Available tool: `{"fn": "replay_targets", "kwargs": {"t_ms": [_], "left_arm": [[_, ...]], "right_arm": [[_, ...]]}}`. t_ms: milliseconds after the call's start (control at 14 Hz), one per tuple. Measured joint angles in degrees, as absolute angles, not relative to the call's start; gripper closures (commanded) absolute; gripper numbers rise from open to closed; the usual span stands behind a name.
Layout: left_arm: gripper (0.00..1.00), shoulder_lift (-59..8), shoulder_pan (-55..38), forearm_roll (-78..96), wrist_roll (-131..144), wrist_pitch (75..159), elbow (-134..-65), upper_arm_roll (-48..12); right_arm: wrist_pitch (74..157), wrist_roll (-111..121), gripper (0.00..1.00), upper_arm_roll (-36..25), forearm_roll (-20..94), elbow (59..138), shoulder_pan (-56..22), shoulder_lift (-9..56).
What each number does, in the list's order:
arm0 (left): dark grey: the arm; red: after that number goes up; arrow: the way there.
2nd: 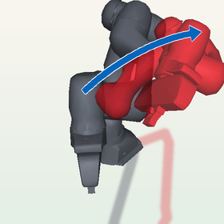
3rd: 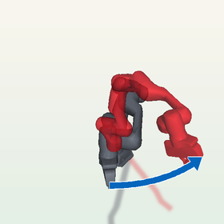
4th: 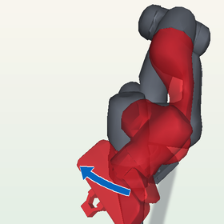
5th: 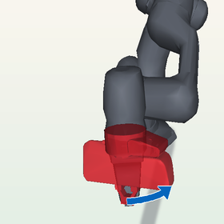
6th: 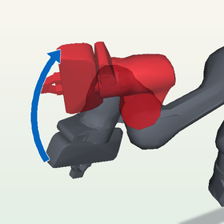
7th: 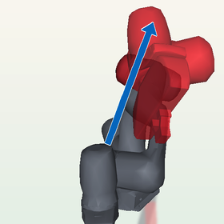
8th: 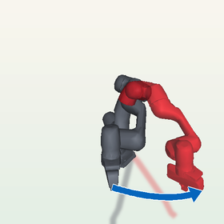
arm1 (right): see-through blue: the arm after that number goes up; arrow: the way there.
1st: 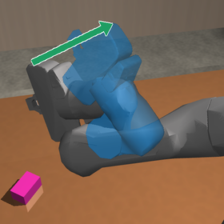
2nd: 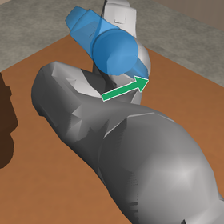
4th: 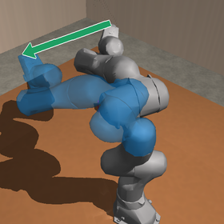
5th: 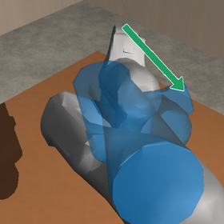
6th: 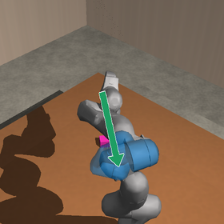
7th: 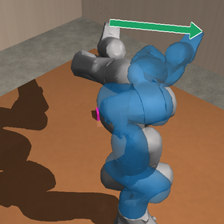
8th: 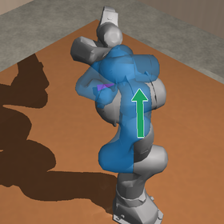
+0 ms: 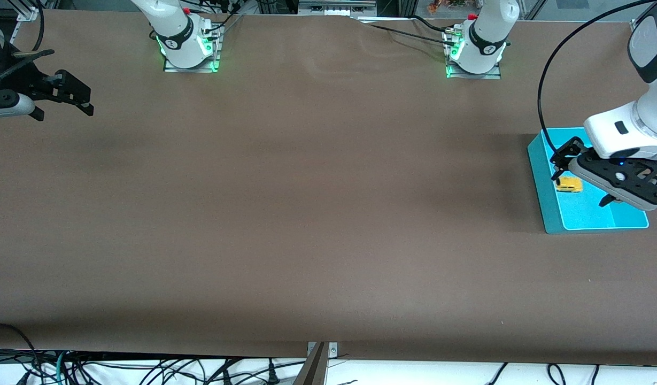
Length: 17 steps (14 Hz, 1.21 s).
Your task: Wind and store yellow beetle car
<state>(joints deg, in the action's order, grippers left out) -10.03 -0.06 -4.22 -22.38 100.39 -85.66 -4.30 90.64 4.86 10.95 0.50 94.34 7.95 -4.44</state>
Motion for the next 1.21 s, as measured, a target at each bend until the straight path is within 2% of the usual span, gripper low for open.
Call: {"fn": "replay_targets", "kwargs": {"t_ms": [571,1214], "left_arm": [[0.0,-7.62,-0.18,-0.08,0.84,88.16,-85.4,-4.09],[0.0,-7.38,-0.24,-0.05,1.68,86.41,-85.91,-3.86]], "right_arm": [[90.54,4.86,0.0,10.83,0.49,94.1,7.95,-4.44],[90.45,4.86,0.0,10.88,0.49,94.0,7.95,-4.44]]}}
